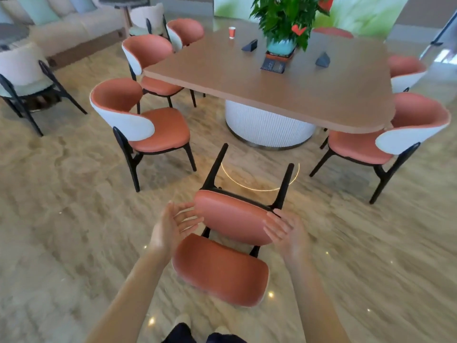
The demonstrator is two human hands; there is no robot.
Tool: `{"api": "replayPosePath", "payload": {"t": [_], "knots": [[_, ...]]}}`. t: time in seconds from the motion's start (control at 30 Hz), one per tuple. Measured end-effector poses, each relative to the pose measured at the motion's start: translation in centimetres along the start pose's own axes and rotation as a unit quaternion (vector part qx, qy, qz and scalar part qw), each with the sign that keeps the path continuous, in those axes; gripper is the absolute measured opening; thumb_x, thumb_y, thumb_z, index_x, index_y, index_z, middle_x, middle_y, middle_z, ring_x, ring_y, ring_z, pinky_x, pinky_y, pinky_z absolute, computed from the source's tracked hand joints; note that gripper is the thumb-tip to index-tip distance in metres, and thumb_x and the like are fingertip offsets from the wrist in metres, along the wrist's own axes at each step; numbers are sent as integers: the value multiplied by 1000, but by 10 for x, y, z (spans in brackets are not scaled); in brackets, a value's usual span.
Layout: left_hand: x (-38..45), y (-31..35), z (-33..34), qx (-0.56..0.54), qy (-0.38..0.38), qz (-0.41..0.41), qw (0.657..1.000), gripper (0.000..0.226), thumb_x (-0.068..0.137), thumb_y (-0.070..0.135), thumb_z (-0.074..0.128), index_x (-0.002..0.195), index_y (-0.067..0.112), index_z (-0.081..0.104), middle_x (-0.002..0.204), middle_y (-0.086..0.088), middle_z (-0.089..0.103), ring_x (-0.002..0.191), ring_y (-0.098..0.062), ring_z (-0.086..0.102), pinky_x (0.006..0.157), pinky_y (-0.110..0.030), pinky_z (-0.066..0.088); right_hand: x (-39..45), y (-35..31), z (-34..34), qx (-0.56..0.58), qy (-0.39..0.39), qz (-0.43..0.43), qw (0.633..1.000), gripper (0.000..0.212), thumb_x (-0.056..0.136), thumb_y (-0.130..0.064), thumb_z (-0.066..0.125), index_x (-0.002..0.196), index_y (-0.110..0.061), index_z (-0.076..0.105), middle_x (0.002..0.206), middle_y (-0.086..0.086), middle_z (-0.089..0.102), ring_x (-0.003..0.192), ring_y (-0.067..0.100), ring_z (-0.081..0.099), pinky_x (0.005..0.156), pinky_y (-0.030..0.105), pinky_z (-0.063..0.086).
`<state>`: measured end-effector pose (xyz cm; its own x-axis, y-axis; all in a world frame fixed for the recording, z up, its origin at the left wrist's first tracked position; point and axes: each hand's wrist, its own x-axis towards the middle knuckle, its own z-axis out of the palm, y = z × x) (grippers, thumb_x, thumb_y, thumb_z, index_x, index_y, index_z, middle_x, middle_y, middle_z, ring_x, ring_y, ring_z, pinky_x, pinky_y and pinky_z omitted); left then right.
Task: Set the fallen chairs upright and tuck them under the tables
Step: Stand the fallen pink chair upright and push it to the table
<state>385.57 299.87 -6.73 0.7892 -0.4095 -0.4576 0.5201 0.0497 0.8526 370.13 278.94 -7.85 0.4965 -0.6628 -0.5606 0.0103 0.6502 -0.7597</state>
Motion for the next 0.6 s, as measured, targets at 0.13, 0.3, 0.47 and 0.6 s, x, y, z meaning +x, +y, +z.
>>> {"api": "replayPosePath", "payload": {"t": [0.13,0.3,0.47,0.6], "knots": [[31,3,16,29,-52,-15,998,54,104,40,22,109,5,63,108,-19,69,96,-33,68,93,-45,48,-4,3,-12,31,53,-21,998,29,98,-19,45,106,0,65,104,17,71,86,29,72,93,44,51],[63,17,19,78,-109,-24,991,50,104,32,21,110,4,62,106,-21,69,94,-32,69,89,-43,50,-6,14,-2,69,117,-56,989,29,96,-21,45,99,-2,66,108,20,69,97,35,68,89,44,53],[97,35,-16,83,-130,-39,987,53,104,37,20,113,6,62,109,-20,69,97,-32,69,93,-44,49,1,35,35,85,137,-46,986,37,100,-26,40,110,1,63,108,20,68,92,32,69,88,43,54],[122,36,-44,86,-140,-62,984,51,104,37,23,113,4,60,106,-20,69,100,-34,67,96,-45,47,10,64,58,95,157,-23,983,34,100,-24,39,106,-2,64,103,16,71,88,31,72,79,38,54]]}}
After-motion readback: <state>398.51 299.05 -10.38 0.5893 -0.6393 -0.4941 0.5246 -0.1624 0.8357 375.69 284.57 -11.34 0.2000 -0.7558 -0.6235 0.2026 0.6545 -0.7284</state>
